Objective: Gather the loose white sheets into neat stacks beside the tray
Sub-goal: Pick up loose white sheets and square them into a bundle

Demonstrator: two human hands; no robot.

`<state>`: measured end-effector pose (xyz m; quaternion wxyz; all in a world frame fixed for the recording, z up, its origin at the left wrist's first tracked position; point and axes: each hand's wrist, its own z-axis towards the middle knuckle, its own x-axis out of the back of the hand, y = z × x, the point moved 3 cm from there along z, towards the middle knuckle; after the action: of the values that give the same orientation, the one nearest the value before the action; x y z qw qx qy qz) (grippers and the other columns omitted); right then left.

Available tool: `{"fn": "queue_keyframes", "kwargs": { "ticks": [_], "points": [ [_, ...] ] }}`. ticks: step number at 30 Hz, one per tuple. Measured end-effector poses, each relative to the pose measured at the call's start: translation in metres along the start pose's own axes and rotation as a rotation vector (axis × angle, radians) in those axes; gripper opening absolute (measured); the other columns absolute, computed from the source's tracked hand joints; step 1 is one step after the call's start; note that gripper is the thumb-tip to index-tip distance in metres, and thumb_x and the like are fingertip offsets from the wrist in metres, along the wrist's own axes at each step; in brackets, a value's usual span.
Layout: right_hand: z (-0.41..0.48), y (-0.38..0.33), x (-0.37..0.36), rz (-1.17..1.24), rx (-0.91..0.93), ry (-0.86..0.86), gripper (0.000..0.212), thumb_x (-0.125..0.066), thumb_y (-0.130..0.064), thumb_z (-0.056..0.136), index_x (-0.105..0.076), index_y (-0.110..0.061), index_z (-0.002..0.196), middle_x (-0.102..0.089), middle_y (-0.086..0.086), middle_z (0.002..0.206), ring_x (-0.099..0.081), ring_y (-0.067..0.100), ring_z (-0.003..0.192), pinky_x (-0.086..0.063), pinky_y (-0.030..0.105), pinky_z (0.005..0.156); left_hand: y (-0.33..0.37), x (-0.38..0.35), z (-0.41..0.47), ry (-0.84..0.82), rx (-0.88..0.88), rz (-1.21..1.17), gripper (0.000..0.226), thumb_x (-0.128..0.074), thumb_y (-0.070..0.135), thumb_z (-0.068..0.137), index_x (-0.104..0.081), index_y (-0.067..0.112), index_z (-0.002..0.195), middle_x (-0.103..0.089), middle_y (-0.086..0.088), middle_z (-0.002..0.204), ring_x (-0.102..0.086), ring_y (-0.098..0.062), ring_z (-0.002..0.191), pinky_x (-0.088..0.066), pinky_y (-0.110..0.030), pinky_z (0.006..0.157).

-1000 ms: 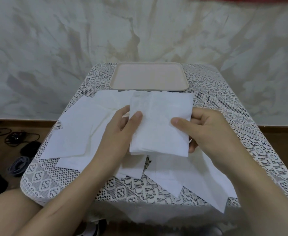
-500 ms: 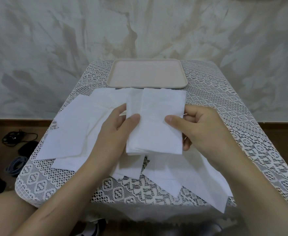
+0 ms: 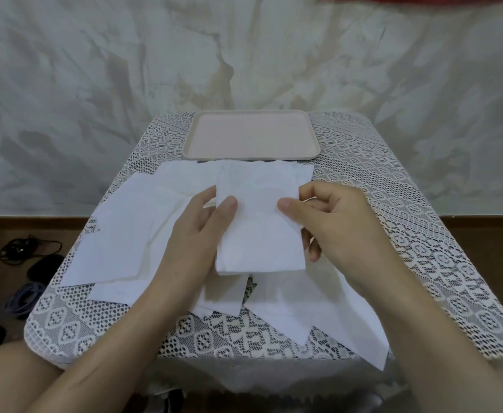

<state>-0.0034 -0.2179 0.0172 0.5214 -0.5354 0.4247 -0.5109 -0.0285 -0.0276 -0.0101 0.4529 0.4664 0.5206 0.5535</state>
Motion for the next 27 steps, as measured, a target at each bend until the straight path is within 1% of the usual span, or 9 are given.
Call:
{"fn": "queue_keyframes", "kwargs": {
  "ticks": [4, 8, 10, 12, 17, 20, 22, 25, 27],
  "points": [
    [0.004, 0.003, -0.005, 0.006, -0.005, -0.011, 0.018, -0.071, -0.012, 0.094, -0.066, -0.005, 0.078, -0.059, 0.004, 0.053, -0.049, 0.013, 0.04, -0.038, 0.021, 0.038, -0.005, 0.002, 0.002, -0.03, 0.023, -0.023, 0.059, -0.079, 0.041, 0.087, -0.059, 0.028, 0.14, -0.079, 0.009, 0.113, -0.076, -0.011, 0.102, -0.058, -0.019, 0.072],
    [0.006, 0.007, -0.004, -0.011, -0.024, -0.016, 0.016, -0.072, -0.012, 0.093, -0.065, -0.007, 0.08, -0.059, 0.006, 0.054, -0.052, 0.014, 0.041, -0.038, 0.022, 0.037, -0.008, 0.004, 0.005, -0.038, 0.031, -0.022, 0.064, -0.074, 0.038, 0.081, -0.057, 0.029, 0.142, -0.08, 0.004, 0.114, -0.077, -0.015, 0.104, -0.061, -0.024, 0.073],
    [0.004, 0.008, -0.001, -0.009, -0.039, -0.008, 0.014, -0.073, -0.012, 0.092, -0.063, -0.006, 0.085, -0.057, 0.008, 0.056, -0.052, 0.013, 0.043, -0.038, 0.022, 0.036, -0.008, 0.003, 0.005, -0.026, 0.033, -0.027, 0.059, -0.08, 0.03, 0.087, -0.057, 0.028, 0.142, -0.08, 0.004, 0.112, -0.077, -0.015, 0.101, -0.06, -0.023, 0.07],
    [0.002, 0.009, 0.003, -0.019, -0.065, 0.011, 0.016, -0.075, -0.014, 0.091, -0.06, -0.006, 0.092, -0.057, 0.006, 0.061, -0.053, 0.012, 0.046, -0.038, 0.024, 0.037, -0.007, 0.003, 0.004, -0.005, 0.033, -0.044, 0.049, -0.074, 0.023, 0.096, -0.058, 0.028, 0.141, -0.08, 0.005, 0.111, -0.077, -0.015, 0.099, -0.059, -0.023, 0.068],
    [-0.007, 0.016, 0.008, -0.173, -0.137, 0.012, 0.039, -0.072, -0.054, 0.086, -0.058, -0.024, 0.107, -0.067, -0.003, 0.091, -0.064, 0.007, 0.06, -0.05, 0.026, 0.053, -0.006, -0.003, -0.002, -0.006, 0.018, -0.07, 0.064, -0.082, 0.03, 0.083, -0.058, 0.029, 0.142, -0.079, 0.006, 0.113, -0.077, -0.014, 0.1, -0.06, -0.024, 0.069],
    [-0.012, 0.02, 0.004, -0.271, -0.177, -0.078, 0.076, -0.065, -0.084, 0.07, -0.056, -0.033, 0.126, -0.069, -0.012, 0.106, -0.071, 0.002, 0.084, -0.058, 0.031, 0.073, -0.004, -0.008, -0.005, -0.024, 0.009, -0.085, 0.053, -0.076, 0.028, 0.092, -0.059, 0.025, 0.143, -0.079, 0.003, 0.115, -0.077, -0.014, 0.1, -0.058, -0.021, 0.069],
    [-0.013, 0.02, 0.004, -0.254, -0.211, -0.131, 0.089, -0.062, -0.09, 0.064, -0.057, -0.032, 0.132, -0.072, -0.014, 0.103, -0.07, -0.001, 0.082, -0.053, 0.03, 0.073, -0.003, -0.009, -0.006, -0.049, 0.012, -0.104, 0.05, -0.072, 0.03, 0.093, -0.061, 0.022, 0.141, -0.078, 0.0, 0.12, -0.076, -0.018, 0.106, -0.06, -0.027, 0.076],
    [-0.017, 0.013, 0.005, -0.167, -0.232, -0.194, 0.067, -0.062, -0.077, 0.075, -0.069, -0.027, 0.117, -0.074, -0.016, 0.084, -0.067, -0.001, 0.067, -0.046, 0.024, 0.071, 0.001, -0.009, -0.009, -0.11, -0.005, -0.111, 0.046, -0.06, 0.033, 0.091, -0.067, 0.018, 0.134, -0.077, -0.004, 0.124, -0.074, -0.025, 0.115, -0.058, -0.047, 0.097],
    [-0.017, 0.013, 0.003, -0.129, -0.222, -0.231, 0.056, -0.062, -0.07, 0.079, -0.073, -0.025, 0.11, -0.078, -0.01, 0.094, -0.074, 0.009, 0.082, -0.055, 0.031, 0.081, 0.001, -0.009, -0.01, -0.143, 0.0, -0.12, 0.045, -0.057, 0.035, 0.094, -0.067, 0.015, 0.133, -0.076, -0.007, 0.126, -0.072, -0.029, 0.119, -0.052, -0.056, 0.106]
  ]
}}
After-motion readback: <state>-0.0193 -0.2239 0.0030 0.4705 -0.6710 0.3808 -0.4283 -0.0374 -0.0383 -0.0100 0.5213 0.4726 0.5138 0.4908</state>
